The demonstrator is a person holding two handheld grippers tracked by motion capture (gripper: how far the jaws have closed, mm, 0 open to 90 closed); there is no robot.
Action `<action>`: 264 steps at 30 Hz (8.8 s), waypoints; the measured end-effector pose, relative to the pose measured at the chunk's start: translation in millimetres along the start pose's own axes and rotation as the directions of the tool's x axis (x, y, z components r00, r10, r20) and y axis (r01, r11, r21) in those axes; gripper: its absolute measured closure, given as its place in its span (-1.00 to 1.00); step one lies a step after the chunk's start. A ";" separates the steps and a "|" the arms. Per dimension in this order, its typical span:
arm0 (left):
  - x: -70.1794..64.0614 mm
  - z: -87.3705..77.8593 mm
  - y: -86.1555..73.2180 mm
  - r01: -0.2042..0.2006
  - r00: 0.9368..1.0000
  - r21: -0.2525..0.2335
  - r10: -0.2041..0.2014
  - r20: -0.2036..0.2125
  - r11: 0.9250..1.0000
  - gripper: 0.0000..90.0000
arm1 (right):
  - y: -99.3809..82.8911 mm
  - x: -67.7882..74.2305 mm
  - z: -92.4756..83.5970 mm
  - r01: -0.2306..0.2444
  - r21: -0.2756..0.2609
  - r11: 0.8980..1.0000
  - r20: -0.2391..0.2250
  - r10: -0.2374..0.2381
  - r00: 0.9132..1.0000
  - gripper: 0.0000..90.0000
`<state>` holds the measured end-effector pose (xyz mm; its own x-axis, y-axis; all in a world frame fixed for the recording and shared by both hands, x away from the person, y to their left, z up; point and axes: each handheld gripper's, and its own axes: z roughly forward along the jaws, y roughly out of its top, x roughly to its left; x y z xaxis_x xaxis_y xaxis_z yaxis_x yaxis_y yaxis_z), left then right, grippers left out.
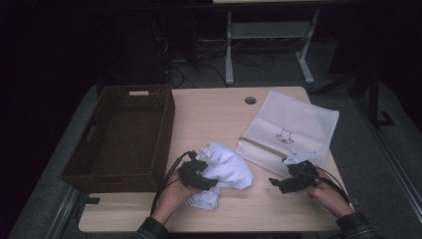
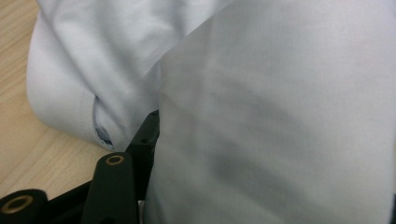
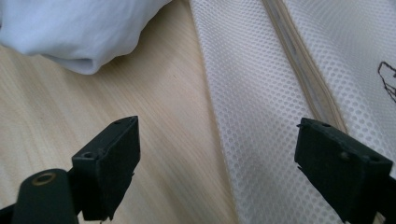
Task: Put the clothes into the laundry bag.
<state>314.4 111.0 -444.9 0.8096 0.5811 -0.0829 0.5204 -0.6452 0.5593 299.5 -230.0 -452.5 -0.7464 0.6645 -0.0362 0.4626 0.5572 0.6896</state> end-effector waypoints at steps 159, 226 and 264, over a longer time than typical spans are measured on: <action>-28.8 -2.1 54.3 -0.171 0.984 -0.088 0.174 0.034 0.981 0.29 | 82.0 -57.0 -5.1 -0.106 -0.251 0.962 -0.110 0.080 0.991 0.97; -7.4 49.3 93.1 -0.075 0.997 -0.039 0.074 -0.010 0.996 0.27 | 92.8 -34.9 4.4 -0.029 -0.219 0.975 -0.144 -0.003 0.990 0.96; -3.5 25.3 84.2 0.009 0.996 -0.174 0.007 0.091 0.985 -0.59 | 86.4 -31.9 13.1 -0.094 -0.194 0.977 -0.205 0.053 0.977 0.03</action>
<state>362.2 42.1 -418.4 0.8346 0.5290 -0.1536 0.4723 -0.5436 0.6938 369.6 -196.5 -401.2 -0.8031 0.5767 0.1499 0.4292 0.3853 0.8169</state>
